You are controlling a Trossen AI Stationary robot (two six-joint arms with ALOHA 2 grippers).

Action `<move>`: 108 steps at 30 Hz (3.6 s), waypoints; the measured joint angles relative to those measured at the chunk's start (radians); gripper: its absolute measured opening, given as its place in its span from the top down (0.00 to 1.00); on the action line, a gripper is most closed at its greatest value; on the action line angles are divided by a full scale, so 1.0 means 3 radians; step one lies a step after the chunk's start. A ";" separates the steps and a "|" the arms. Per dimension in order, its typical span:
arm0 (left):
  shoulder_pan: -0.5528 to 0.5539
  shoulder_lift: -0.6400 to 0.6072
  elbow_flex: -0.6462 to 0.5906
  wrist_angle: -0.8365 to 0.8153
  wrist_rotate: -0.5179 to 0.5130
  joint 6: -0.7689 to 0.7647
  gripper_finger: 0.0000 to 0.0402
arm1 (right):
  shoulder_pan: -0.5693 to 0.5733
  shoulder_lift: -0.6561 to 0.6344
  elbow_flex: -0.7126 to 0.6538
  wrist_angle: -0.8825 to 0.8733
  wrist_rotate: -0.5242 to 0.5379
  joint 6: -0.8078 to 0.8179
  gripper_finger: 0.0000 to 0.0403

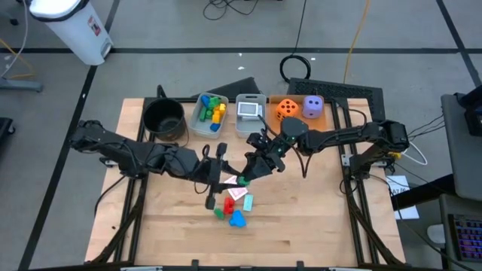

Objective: Pick & Place Toys
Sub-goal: Put the green game piece into the left gray bin

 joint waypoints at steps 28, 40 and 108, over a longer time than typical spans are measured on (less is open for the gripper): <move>0.0494 -0.0423 0.0789 -0.1108 0.0271 -0.1570 0.75 | -0.0453 -0.0959 0.0003 -0.0746 0.1328 -0.1654 0.36; 0.1303 -0.0105 0.0478 -0.0200 0.1533 -0.2896 0.75 | 0.0394 -0.1166 0.0003 -0.1419 0.3530 -0.4219 0.36; 0.1733 0.0190 0.0469 0.0088 0.1799 -0.3344 0.75 | 0.0704 -0.0917 0.0001 -0.1100 0.4552 -0.4998 0.50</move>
